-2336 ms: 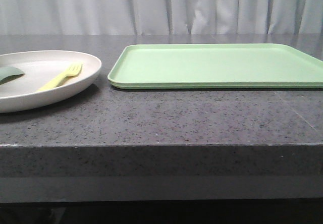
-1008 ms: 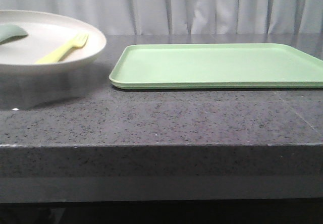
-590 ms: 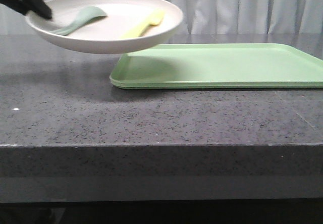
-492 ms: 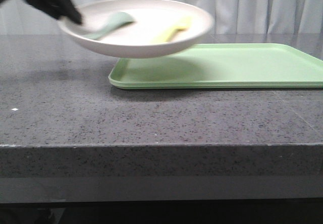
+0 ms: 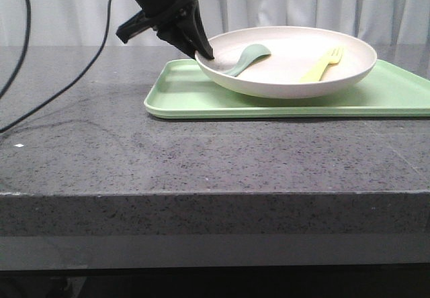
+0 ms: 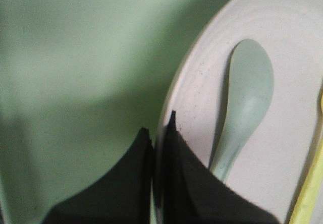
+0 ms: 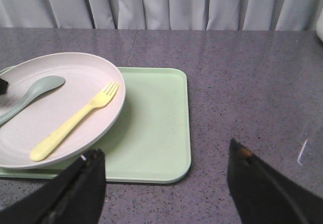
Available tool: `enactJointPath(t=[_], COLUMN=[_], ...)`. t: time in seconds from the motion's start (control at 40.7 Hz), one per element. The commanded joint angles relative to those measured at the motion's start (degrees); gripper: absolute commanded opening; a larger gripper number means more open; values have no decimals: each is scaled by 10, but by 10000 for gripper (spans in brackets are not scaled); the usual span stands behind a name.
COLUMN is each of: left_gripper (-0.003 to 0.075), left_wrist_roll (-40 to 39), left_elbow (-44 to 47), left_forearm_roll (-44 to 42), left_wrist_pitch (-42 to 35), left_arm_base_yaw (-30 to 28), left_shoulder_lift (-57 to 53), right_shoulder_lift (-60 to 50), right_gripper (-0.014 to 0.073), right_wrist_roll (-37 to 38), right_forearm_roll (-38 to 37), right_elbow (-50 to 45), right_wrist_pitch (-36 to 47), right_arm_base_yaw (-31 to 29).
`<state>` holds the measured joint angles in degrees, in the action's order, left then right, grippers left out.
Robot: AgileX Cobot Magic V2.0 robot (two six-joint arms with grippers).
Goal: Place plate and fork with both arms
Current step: 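Release the plate on the tray and raise the left gripper away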
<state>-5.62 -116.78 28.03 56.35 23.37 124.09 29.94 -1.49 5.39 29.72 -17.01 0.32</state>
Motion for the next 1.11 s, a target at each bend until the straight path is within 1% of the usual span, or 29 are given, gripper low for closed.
enactJointPath(t=[0.0, 0.098, 0.27, 0.344, 0.418, 0.492, 0.59, 0.664, 0.713, 0.836, 0.934, 1.008, 1.082], left_gripper=[-18, -18, -16, -4, 41, 125, 259, 337, 363, 365, 329, 254, 118], left_wrist_roll=[-24, -38, -39, -39, -39, -39, -38, -32, -20, 22, 36, 45, 46], left_elbow=[-32, -32, -32, -32, -32, -32, -32, -32, -32, -40, -48, -57, -70], left_forearm_roll=[27, 25, 25, 25, 25, 25, 25, 25, 21, 18, 11, -3, -26], left_wrist_pitch=[-21, -22, -23, -23, -23, -23, -21, -17, -16, -18, -16, -2, 26], left_arm_base_yaw=[4, 4, 4, 4, 4, 4, 4, 4, 3, -2, -7, -7, -7], left_shoulder_lift=[-22, -16, -12, -12, -12, -12, -14, -23, -33, -62, -81, -89, -90], right_shoulder_lift=[4, 4, 4, 4, 4, 4, 4, 4, 4, 4, 4, 4, 4], right_gripper=[535, 535, 535, 535, 535, 535, 535, 535, 535, 535, 535, 535, 535], right_wrist_roll=[-4, -4, -4, -4, -4, -4, -4, -4, -4, -4, -4, -4, -4], right_forearm_roll=[1, 1, 1, 1, 1, 1, 1, 1, 1, 1, 1, 1, 1], right_elbow=[21, 21, 21, 21, 21, 21, 21, 21, 21, 21, 20, 20, 20], right_wrist_pitch=[43, 43, 42, 42, 42, 42, 42, 42, 42, 42, 42, 40, 39], right_arm_base_yaw=[-2, -2, -2, -2, -2, -2, -2, -2, -2, -2, -2, -2, -2])
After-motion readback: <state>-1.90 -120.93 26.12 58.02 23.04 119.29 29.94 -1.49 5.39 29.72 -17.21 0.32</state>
